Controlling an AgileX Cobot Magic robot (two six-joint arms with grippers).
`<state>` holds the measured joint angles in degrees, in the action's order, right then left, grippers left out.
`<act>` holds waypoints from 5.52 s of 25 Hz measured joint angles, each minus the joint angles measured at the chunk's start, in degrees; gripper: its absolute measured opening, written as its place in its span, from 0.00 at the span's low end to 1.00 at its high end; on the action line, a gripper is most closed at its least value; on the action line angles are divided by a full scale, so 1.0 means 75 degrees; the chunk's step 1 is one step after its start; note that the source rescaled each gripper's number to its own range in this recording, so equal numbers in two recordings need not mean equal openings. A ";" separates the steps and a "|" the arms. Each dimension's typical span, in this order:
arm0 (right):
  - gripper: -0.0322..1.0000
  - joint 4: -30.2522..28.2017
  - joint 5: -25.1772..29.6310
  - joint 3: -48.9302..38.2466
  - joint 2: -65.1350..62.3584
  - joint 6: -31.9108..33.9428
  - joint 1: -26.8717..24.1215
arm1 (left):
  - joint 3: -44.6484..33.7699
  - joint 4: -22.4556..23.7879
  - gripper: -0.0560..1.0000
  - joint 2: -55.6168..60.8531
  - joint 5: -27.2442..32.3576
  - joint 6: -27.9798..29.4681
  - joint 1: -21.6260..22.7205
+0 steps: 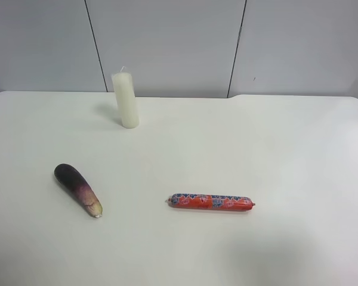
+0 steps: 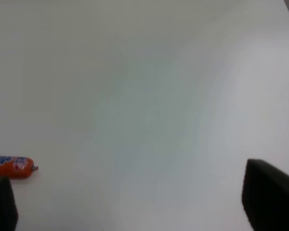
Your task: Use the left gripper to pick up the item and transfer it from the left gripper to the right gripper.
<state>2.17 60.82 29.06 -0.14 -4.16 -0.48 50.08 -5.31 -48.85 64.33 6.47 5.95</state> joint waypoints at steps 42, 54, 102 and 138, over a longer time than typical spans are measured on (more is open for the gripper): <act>1.00 0.0000 0.0000 0.0000 0.0000 0.0000 0.0000 | 0.0024 -0.1648 1.00 -0.7198 -0.3369 0.4349 -0.3102; 1.00 0.0000 0.0000 0.0000 0.0000 0.0000 0.0000 | -0.0664 -0.2235 1.00 -0.7422 -0.4311 0.4153 -0.3102; 1.00 0.0000 0.0000 0.0000 0.0000 0.0000 0.0000 | -0.0664 -0.2281 0.06 -0.4995 -0.3309 0.0839 -0.3111; 1.00 0.0000 -0.0003 0.0000 0.0000 0.0000 0.0000 | 0.1283 -0.1314 0.06 -0.4188 -0.1017 -0.4266 -0.6304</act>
<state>2.17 60.80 29.06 -0.14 -4.16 -0.48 59.70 -15.17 -80.26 56.70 -25.53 -41.33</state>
